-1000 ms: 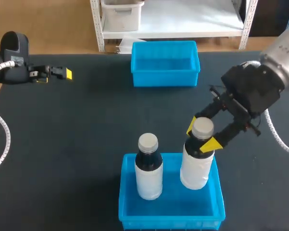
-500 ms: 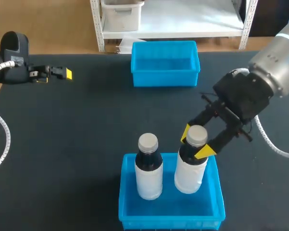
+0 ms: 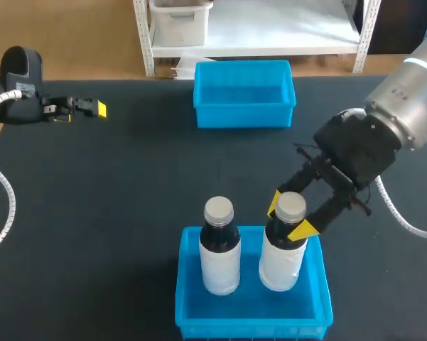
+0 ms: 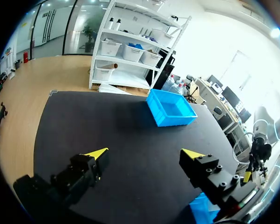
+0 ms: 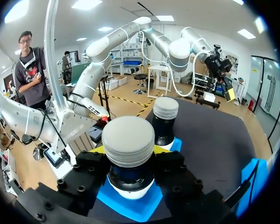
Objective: Pick up the bottle, and place it in the far bin if it is heavy, or in the near bin if it is light.
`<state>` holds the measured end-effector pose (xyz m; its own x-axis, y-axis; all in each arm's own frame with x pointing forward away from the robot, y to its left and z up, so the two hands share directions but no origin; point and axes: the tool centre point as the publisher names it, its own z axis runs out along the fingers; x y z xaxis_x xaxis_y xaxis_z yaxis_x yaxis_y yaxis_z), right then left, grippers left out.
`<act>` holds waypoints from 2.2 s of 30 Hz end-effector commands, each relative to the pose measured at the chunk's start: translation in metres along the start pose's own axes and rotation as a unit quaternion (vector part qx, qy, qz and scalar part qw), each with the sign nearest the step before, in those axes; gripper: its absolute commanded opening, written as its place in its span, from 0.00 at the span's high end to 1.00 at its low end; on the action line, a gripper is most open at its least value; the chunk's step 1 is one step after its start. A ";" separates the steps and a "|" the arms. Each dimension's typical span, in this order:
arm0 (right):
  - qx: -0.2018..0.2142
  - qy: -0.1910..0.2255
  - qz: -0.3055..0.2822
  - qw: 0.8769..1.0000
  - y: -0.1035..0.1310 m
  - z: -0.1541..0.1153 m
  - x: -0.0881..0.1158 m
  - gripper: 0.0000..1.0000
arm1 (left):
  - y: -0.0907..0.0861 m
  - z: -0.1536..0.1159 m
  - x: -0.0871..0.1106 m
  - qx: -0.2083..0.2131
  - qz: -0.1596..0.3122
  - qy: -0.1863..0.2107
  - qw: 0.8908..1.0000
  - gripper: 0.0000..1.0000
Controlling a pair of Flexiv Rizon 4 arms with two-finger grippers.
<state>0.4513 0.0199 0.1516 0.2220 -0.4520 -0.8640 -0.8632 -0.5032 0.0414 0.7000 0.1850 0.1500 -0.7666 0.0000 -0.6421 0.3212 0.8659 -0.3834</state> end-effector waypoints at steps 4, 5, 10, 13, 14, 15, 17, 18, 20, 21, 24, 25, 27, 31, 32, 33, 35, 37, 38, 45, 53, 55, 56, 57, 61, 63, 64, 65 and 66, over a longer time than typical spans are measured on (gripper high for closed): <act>-0.004 0.000 0.002 1.000 -0.003 0.004 0.004 1.00 | 0.000 0.000 0.000 0.000 0.000 0.000 1.000 0.00; -0.004 0.001 0.002 1.000 -0.003 0.004 0.004 1.00 | 0.000 0.000 0.000 0.000 0.000 0.000 1.000 0.00; -0.004 0.002 0.003 1.000 -0.004 0.004 0.007 1.00 | 0.000 0.000 0.000 0.000 0.000 0.000 1.000 0.00; -0.004 0.003 0.005 1.000 -0.004 0.005 0.007 1.00 | 0.000 0.000 0.000 0.000 0.000 0.000 1.000 0.00; -0.003 0.003 0.005 1.000 -0.004 0.005 0.007 1.00 | 0.000 0.000 0.000 0.000 0.000 0.000 1.000 0.00; -0.003 0.003 0.006 1.000 -0.004 0.005 0.007 0.87 | 0.000 0.000 0.000 0.000 0.000 0.000 1.000 0.00; -0.003 0.004 0.007 1.000 -0.004 0.005 0.007 0.70 | 0.000 0.000 0.000 0.000 0.000 0.000 1.000 0.00; -0.002 0.004 0.007 1.000 -0.005 0.005 0.008 0.69 | 0.000 0.000 0.000 0.000 0.000 0.000 1.000 0.00; -0.002 0.005 0.009 1.000 -0.005 0.005 0.008 0.68 | 0.000 0.000 0.000 0.000 0.000 0.000 1.000 0.00; -0.002 0.006 0.009 1.000 -0.005 0.005 0.008 0.65 | 0.000 0.000 0.000 0.000 0.000 0.000 1.000 0.00; -0.001 0.007 0.010 1.000 -0.006 0.005 0.010 0.66 | 0.000 0.000 0.000 0.000 0.000 0.000 1.000 0.00; -0.001 0.007 0.011 1.000 -0.006 0.005 0.010 0.66 | 0.000 0.000 0.000 0.000 0.000 0.000 1.000 0.00; 0.000 0.008 0.012 1.000 -0.006 0.005 0.011 0.66 | 0.000 0.000 0.000 0.000 0.000 0.000 1.000 0.00; -0.001 0.007 0.014 1.000 -0.007 0.006 0.012 0.66 | 0.000 0.000 0.000 0.000 0.000 0.000 1.000 0.00; -0.002 0.006 0.015 1.000 -0.007 0.006 0.013 0.67 | 0.000 0.000 0.000 0.000 0.000 0.000 1.000 0.00; -0.003 0.005 0.015 1.000 -0.007 0.006 0.013 0.67 | 0.000 0.000 0.000 0.000 0.000 0.000 1.000 0.00; -0.004 0.003 0.016 1.000 -0.007 0.007 0.014 0.67 | 0.000 0.000 0.000 0.000 0.000 0.000 1.000 0.00; -0.006 0.000 0.018 1.000 -0.007 0.007 0.015 0.66 | 0.000 0.000 0.000 0.000 0.000 0.000 1.000 0.00; -0.007 -0.002 0.019 1.000 -0.008 0.007 0.015 0.66 | 0.000 0.000 0.000 0.000 0.000 0.000 1.000 0.00; -0.009 -0.005 0.024 1.000 -0.009 0.007 0.018 0.64 | 0.000 0.000 0.000 0.000 0.000 0.000 1.000 0.00; -0.006 -0.002 0.028 1.000 -0.011 0.005 0.018 0.00 | 0.000 0.000 0.000 0.000 0.000 0.000 1.000 0.00; -0.003 0.000 0.029 1.000 -0.011 0.003 0.018 0.00 | 0.000 0.000 0.000 0.000 0.000 0.000 1.000 0.00; -0.001 0.000 0.029 1.000 -0.011 0.002 0.017 0.00 | 0.000 0.000 0.000 0.000 0.000 0.000 1.000 0.00; 0.001 0.001 0.028 1.000 -0.012 0.000 0.017 0.00 | 0.000 0.000 0.000 0.000 0.000 0.000 1.000 0.00; 0.016 0.006 0.033 0.999 -0.015 -0.009 0.019 0.00 | 0.000 0.000 0.000 0.000 0.000 0.000 1.000 0.00; 0.024 0.008 0.037 0.999 -0.017 -0.017 0.022 0.00 | 0.000 0.000 0.000 0.000 0.000 0.000 1.000 0.00; 0.029 0.010 0.039 0.999 -0.017 -0.023 0.024 0.00 | 0.000 0.000 0.000 0.000 0.000 0.000 1.000 0.00; 0.034 0.013 0.040 0.999 -0.018 -0.028 0.025 0.00 | 0.000 0.000 0.000 0.000 0.000 0.000 1.000 0.00; 0.039 0.018 0.042 0.998 -0.018 -0.034 0.027 0.00 | 0.000 0.000 0.000 0.000 0.000 0.000 1.000 0.00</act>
<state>0.4897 0.0046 0.1370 0.1614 -0.5107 -0.8445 -0.9051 -0.4177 0.0796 0.7000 0.1850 0.1500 -0.7666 0.0000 -0.6421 0.3212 0.8659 -0.3834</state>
